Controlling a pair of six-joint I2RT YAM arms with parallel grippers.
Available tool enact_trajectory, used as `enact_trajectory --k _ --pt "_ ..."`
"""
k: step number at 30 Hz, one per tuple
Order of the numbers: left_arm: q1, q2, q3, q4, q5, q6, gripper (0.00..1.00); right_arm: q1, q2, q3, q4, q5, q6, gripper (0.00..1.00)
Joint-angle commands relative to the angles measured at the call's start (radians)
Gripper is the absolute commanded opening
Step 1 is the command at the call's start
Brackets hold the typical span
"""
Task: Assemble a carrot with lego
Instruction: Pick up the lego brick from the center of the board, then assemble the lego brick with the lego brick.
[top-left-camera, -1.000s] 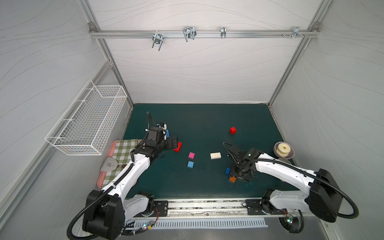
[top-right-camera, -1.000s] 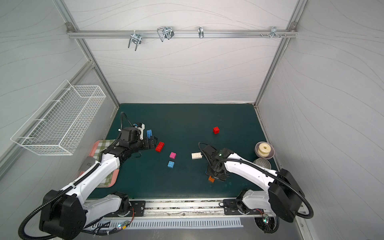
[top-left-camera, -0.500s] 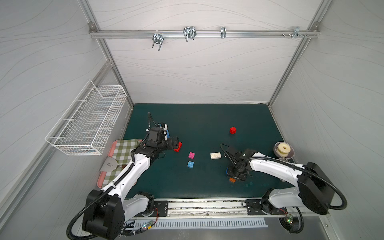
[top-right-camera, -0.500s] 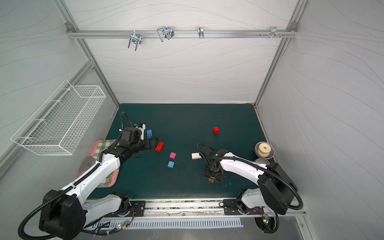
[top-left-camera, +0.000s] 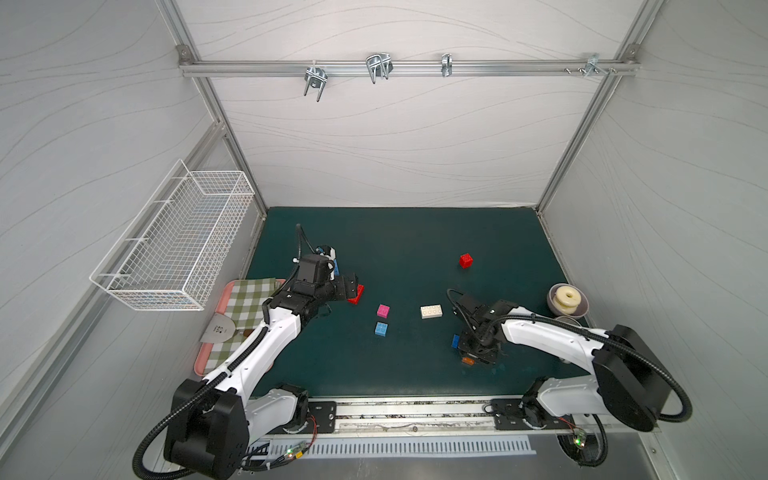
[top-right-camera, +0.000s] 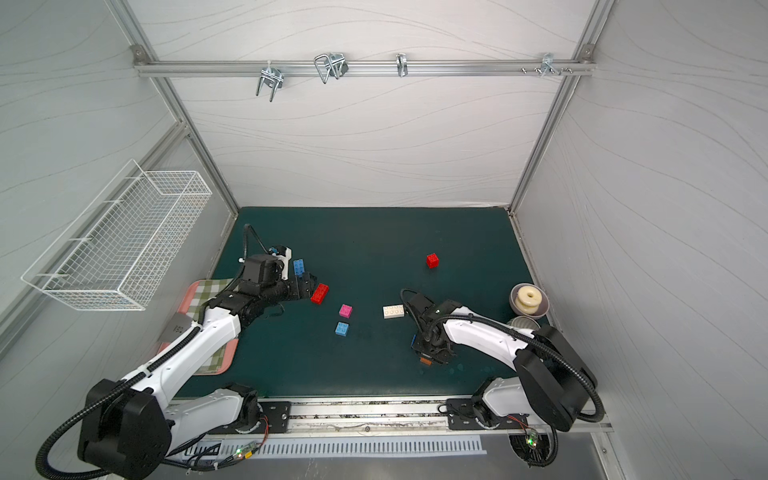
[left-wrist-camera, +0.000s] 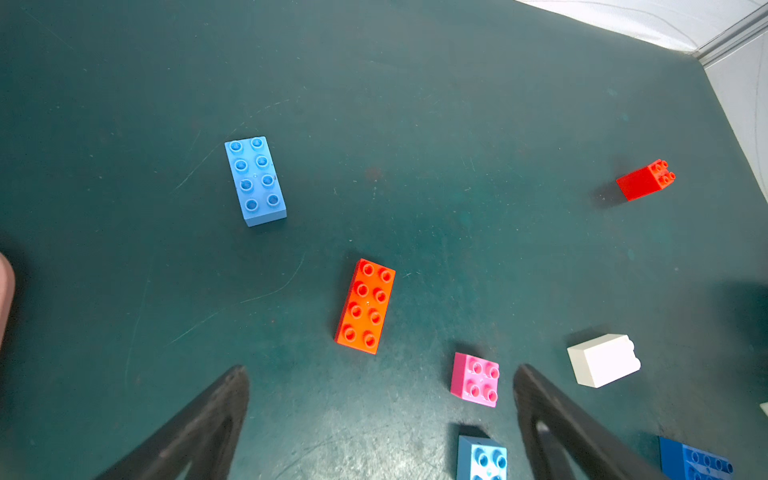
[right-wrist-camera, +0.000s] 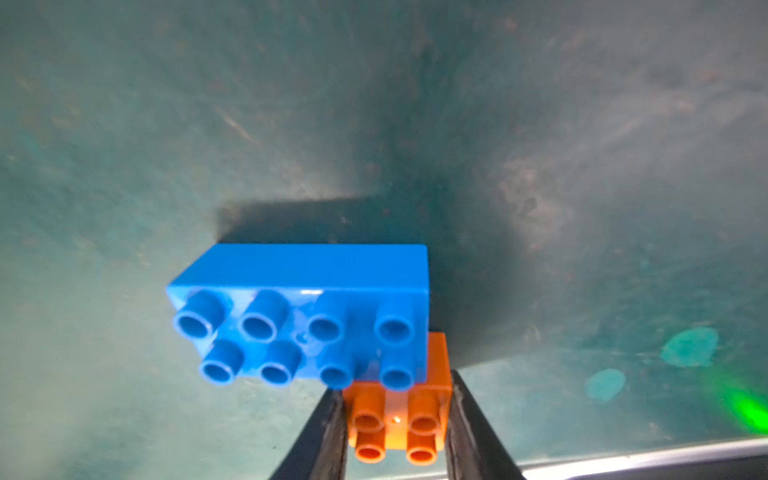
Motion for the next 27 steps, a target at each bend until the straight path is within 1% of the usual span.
enact_trajectory --k 1,2,5,7,10,13,17,20,24,27 --pt "-0.007 -0.002 0.006 0.018 -0.012 0.004 0.99 -0.006 -0.022 0.009 -0.026 0.022 0.018 0.36" --pt "-0.008 -0.001 0.007 0.020 -0.011 0.004 0.99 -0.006 -0.021 0.012 -0.031 0.022 0.013 0.35" --pt "-0.007 0.003 0.007 0.021 -0.010 0.005 0.99 -0.005 -0.030 0.032 -0.058 0.020 -0.012 0.28" --pt "-0.007 0.002 0.007 0.020 -0.005 0.005 0.99 0.001 -0.043 0.075 -0.104 0.025 -0.058 0.28" --pt "-0.009 0.003 0.007 0.020 0.011 0.003 0.99 0.002 -0.053 0.165 -0.182 0.040 -0.162 0.29" --pt "-0.016 0.011 0.008 0.018 0.022 0.003 0.99 -0.015 -0.032 0.256 -0.210 0.031 -0.303 0.29" --pt "-0.027 0.024 0.010 0.017 0.042 0.001 0.99 -0.041 0.066 0.369 -0.180 -0.024 -0.534 0.30" --pt "-0.036 0.028 0.013 0.015 0.051 0.003 0.99 -0.063 0.166 0.452 -0.163 -0.071 -0.675 0.30" --pt "-0.048 0.032 0.009 0.013 0.071 -0.008 0.99 -0.097 0.288 0.545 -0.140 -0.122 -0.792 0.29" --pt "-0.069 0.037 0.009 0.011 0.085 -0.016 0.99 -0.118 0.357 0.590 -0.124 -0.122 -0.828 0.29"
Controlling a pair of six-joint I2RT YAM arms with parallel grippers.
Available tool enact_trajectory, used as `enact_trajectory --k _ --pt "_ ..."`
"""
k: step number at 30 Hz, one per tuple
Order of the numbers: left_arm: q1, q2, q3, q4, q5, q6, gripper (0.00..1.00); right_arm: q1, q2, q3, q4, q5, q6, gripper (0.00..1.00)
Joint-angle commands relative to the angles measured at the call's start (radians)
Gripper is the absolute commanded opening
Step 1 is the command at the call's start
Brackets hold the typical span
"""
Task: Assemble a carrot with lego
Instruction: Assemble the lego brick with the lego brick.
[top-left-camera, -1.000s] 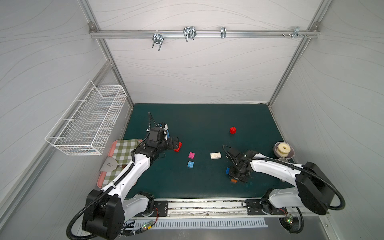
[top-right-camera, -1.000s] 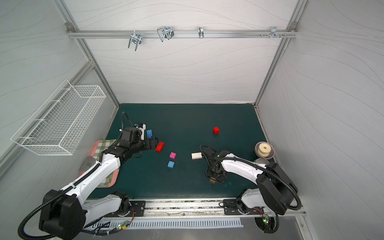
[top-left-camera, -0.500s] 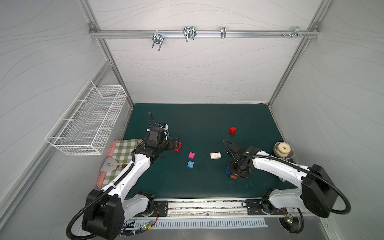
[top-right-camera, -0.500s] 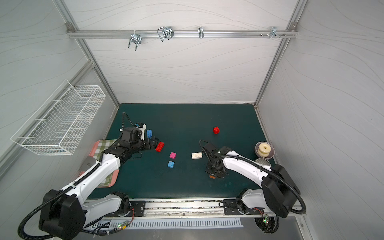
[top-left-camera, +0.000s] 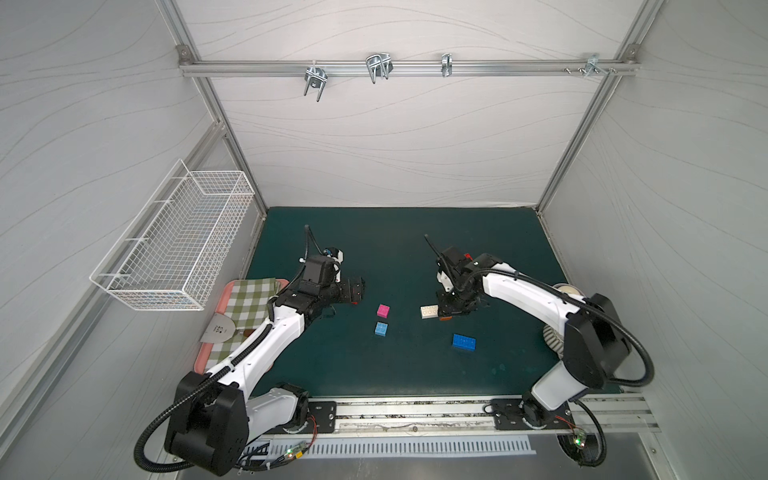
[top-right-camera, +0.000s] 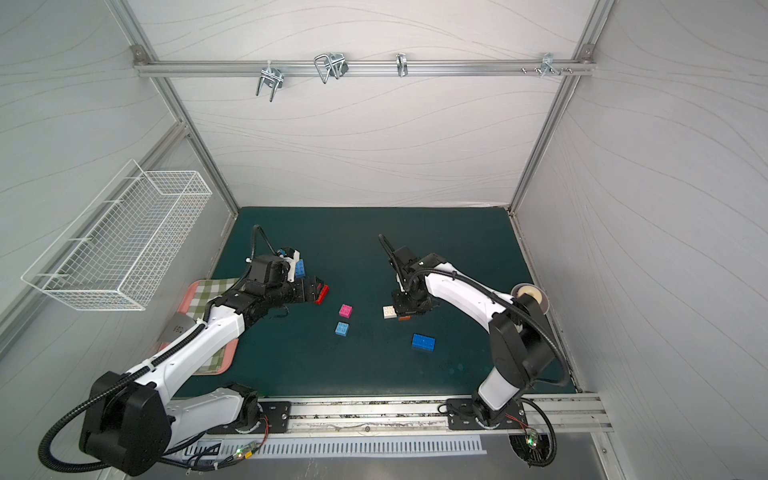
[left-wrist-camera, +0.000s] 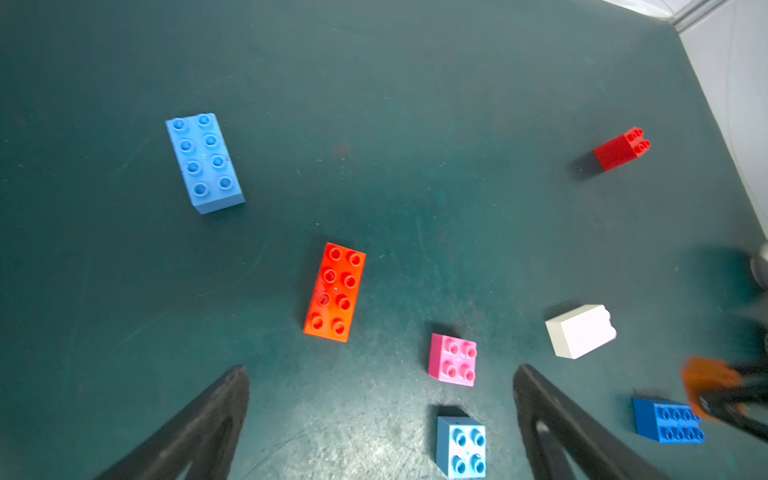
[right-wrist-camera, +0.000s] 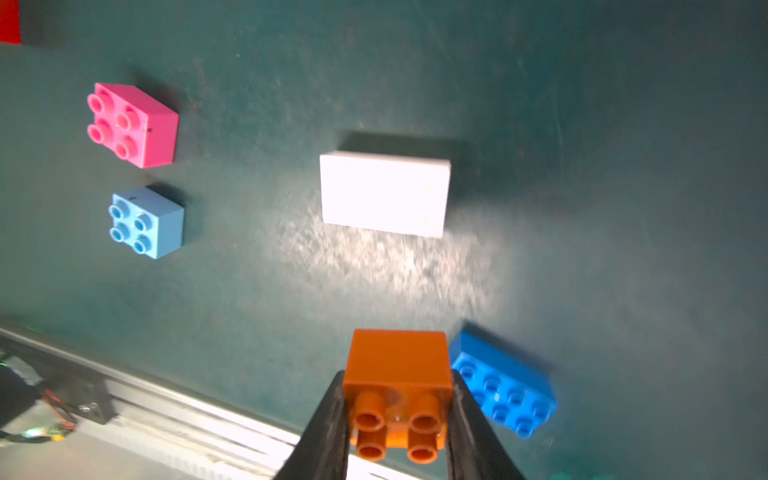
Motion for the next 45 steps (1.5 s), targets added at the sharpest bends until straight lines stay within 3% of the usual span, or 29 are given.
enact_trajectory --k 1,28,45 --pt "-0.025 0.009 0.009 0.011 0.034 -0.010 0.99 -0.024 0.053 0.052 0.007 -0.034 -0.125 0.29" --pt "-0.038 0.031 0.016 0.016 0.070 -0.009 0.99 -0.099 0.253 0.136 -0.003 0.009 -0.133 0.26" --pt "-0.038 0.042 0.021 0.017 0.069 -0.009 0.99 -0.036 0.281 0.120 -0.060 0.077 -0.089 0.23"
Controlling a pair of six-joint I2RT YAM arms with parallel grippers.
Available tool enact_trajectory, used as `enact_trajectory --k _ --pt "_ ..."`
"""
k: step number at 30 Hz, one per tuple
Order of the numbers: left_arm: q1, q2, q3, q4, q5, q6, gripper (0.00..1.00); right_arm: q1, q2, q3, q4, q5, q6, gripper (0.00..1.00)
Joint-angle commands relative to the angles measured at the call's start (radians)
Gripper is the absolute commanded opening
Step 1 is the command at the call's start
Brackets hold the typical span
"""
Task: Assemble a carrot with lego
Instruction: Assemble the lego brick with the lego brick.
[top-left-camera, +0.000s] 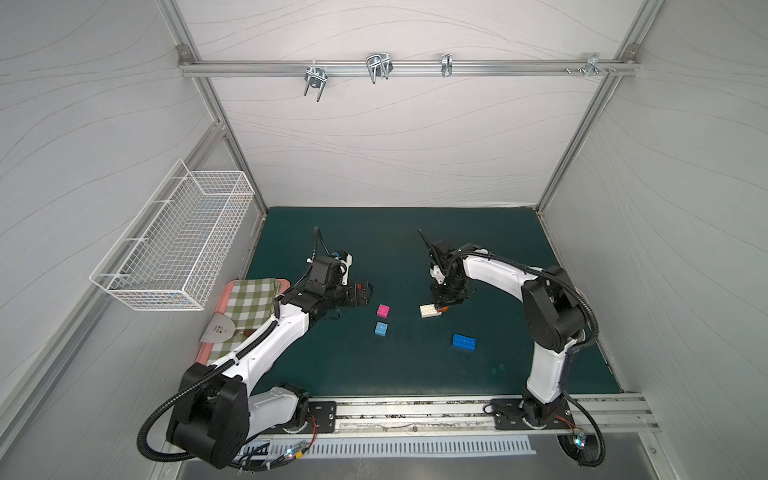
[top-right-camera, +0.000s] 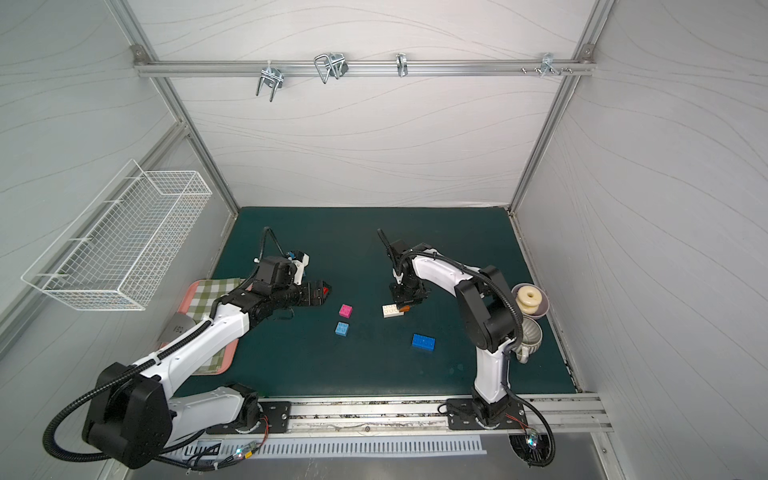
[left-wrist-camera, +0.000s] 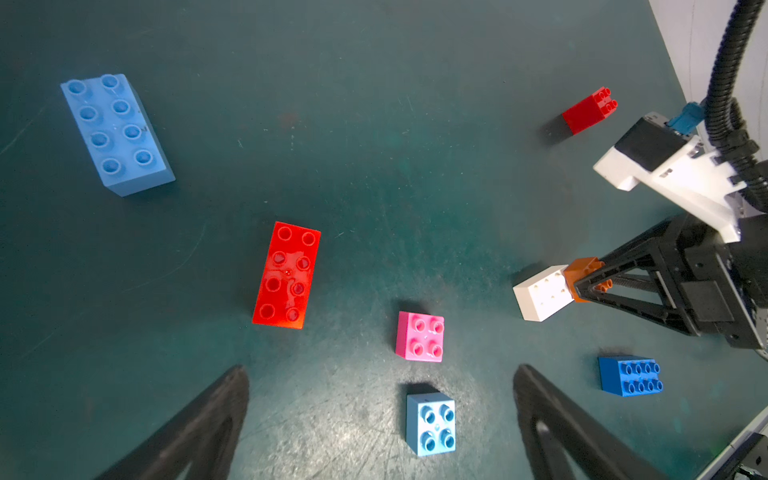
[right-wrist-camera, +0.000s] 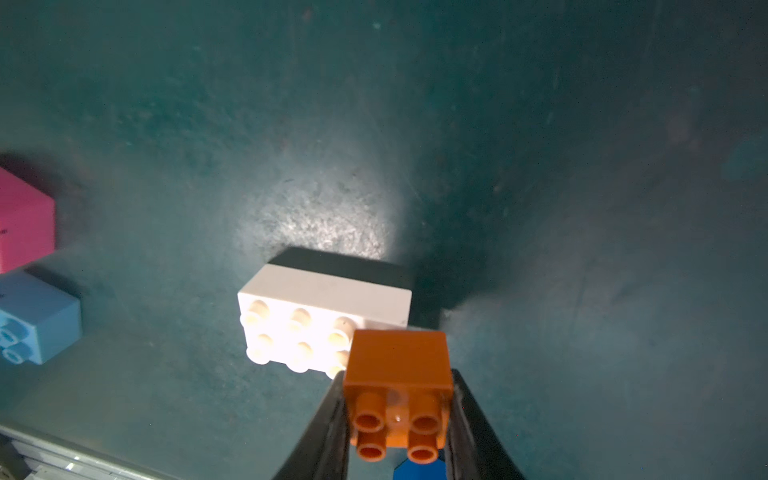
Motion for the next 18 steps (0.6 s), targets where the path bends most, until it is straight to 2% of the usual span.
enact_trajectory --k 1,4,18 --pt "-0.004 0.010 0.021 0.017 0.006 -0.004 0.99 0.018 0.041 -0.007 -0.078 0.054 0.037 0.23" --pt "-0.004 0.010 0.022 0.016 0.004 -0.004 0.99 0.012 0.051 -0.008 -0.091 0.084 0.061 0.22" --pt "-0.004 0.005 0.023 0.009 0.006 -0.004 0.99 -0.006 0.134 0.033 -0.127 0.051 0.077 0.21"
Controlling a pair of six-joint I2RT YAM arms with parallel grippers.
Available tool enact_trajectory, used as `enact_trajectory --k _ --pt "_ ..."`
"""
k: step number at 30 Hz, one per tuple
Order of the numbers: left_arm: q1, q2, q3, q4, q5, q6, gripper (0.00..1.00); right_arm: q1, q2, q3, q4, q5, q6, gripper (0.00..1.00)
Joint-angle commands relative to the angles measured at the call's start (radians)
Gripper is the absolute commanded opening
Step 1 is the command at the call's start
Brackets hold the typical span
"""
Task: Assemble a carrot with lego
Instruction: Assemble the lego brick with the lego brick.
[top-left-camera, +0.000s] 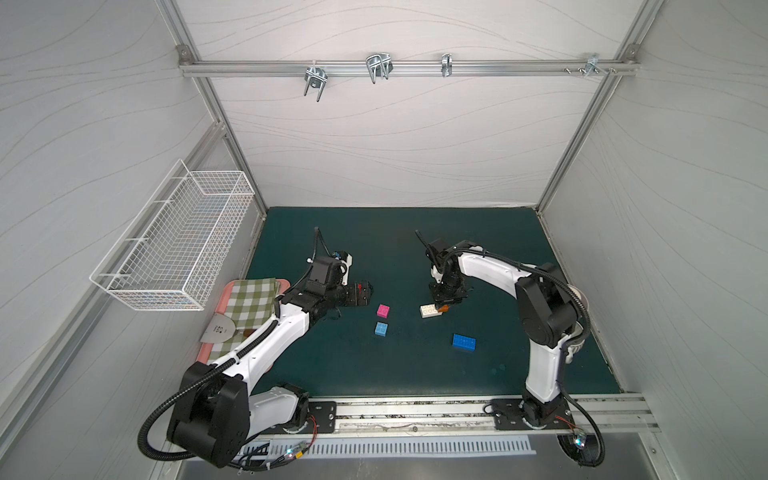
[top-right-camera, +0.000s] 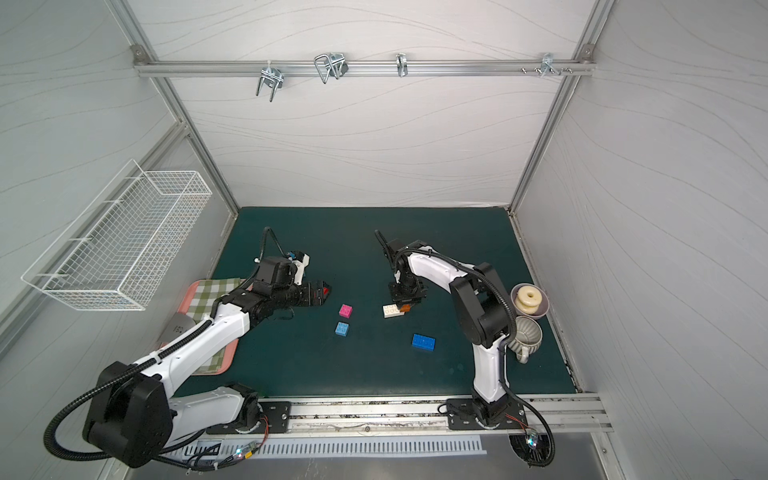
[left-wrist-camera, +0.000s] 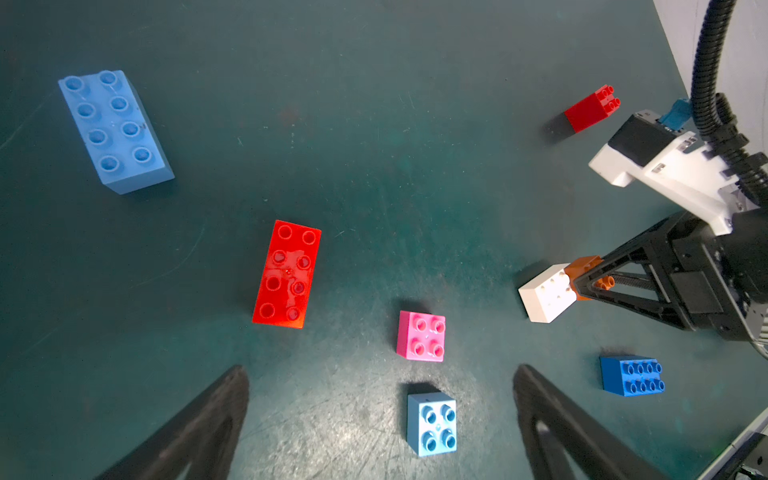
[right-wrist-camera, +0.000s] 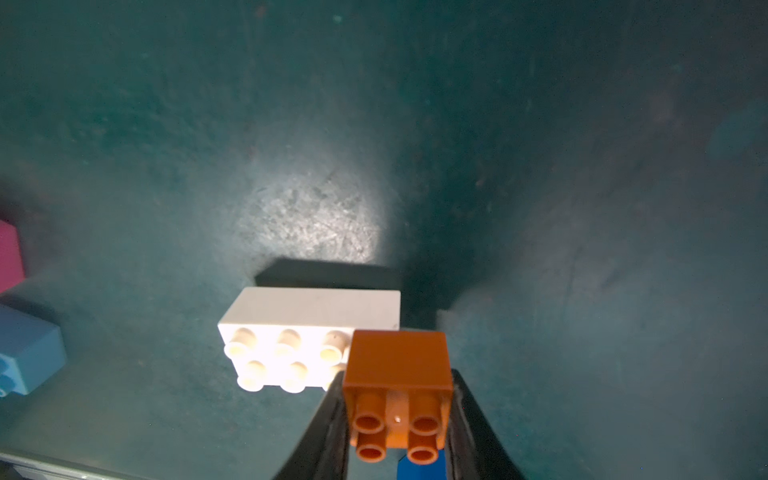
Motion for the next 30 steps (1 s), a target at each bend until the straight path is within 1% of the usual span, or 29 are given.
enact_trajectory --k 1,5,12,15,20,24,27,30 --pt "-0.004 0.003 0.023 0.009 0.006 -0.006 0.99 -0.003 0.068 -0.040 -0.047 0.017 0.019 0.21" --pt "-0.004 -0.004 0.020 0.008 0.007 -0.009 0.99 -0.001 0.021 -0.040 -0.041 0.022 0.030 0.22" --pt "-0.006 0.003 0.019 0.011 0.006 -0.013 0.99 -0.001 -0.005 -0.019 -0.053 0.005 0.042 0.33" --pt "-0.006 0.002 0.018 0.011 0.006 -0.015 0.99 -0.001 -0.022 -0.014 -0.050 0.003 0.050 0.38" --pt "-0.007 0.003 0.018 0.008 0.003 -0.023 0.99 -0.001 -0.054 0.001 -0.056 0.002 0.048 0.51" --pt "-0.012 -0.002 0.015 -0.005 -0.001 -0.044 0.99 -0.004 -0.083 0.007 -0.056 -0.004 0.051 0.58" --pt "-0.042 -0.013 0.014 -0.037 -0.017 -0.068 0.99 -0.005 -0.111 0.012 -0.064 -0.016 0.056 0.63" --pt "-0.117 -0.002 0.025 -0.094 -0.045 -0.099 0.99 -0.005 -0.145 0.020 -0.087 -0.024 0.058 0.67"
